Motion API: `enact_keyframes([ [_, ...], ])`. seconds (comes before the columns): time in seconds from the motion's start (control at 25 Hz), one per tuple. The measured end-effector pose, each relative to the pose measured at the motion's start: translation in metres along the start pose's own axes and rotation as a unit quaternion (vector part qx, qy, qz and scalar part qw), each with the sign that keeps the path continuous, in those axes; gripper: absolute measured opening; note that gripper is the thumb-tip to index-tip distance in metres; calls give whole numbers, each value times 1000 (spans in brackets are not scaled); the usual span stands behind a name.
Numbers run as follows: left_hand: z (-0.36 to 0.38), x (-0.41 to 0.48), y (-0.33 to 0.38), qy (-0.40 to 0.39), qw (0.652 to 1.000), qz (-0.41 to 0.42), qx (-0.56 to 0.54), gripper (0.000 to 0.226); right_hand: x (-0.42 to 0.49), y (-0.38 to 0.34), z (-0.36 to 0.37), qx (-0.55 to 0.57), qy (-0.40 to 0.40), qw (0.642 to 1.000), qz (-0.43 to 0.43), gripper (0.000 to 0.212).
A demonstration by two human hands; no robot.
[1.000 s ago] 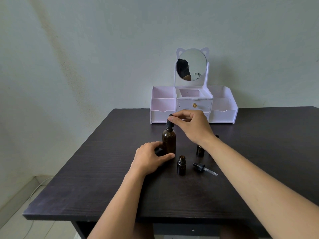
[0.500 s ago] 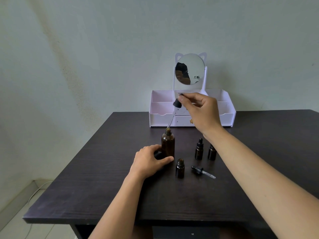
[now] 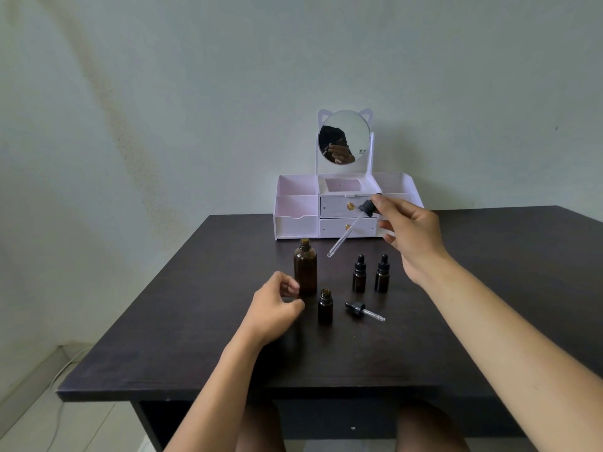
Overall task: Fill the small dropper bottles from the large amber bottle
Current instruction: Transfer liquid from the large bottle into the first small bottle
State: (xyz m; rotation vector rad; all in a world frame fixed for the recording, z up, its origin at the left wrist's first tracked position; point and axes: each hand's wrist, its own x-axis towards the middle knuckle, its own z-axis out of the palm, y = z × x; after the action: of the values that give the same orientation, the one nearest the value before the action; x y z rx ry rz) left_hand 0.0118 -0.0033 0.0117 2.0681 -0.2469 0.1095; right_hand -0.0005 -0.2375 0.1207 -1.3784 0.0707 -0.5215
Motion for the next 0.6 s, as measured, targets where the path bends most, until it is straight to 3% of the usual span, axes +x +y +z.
enact_keyframes([
  [0.12,7,-11,5,-84,992,31,85,46,-14,7,-10,-7,-20,1000,3,5],
  [0.24,14,-12,5,-75,980,49,180,64,-23,12,-13,-18,-28,999,0,6],
  [0.4,17,-13,5,-43,971,73,223,53,-28,17,-13,-24,-31,999,0,5],
  [0.6,17,-13,3,-49,969,77,231,55,-30,24,-12,-30,-35,999,1,6],
])
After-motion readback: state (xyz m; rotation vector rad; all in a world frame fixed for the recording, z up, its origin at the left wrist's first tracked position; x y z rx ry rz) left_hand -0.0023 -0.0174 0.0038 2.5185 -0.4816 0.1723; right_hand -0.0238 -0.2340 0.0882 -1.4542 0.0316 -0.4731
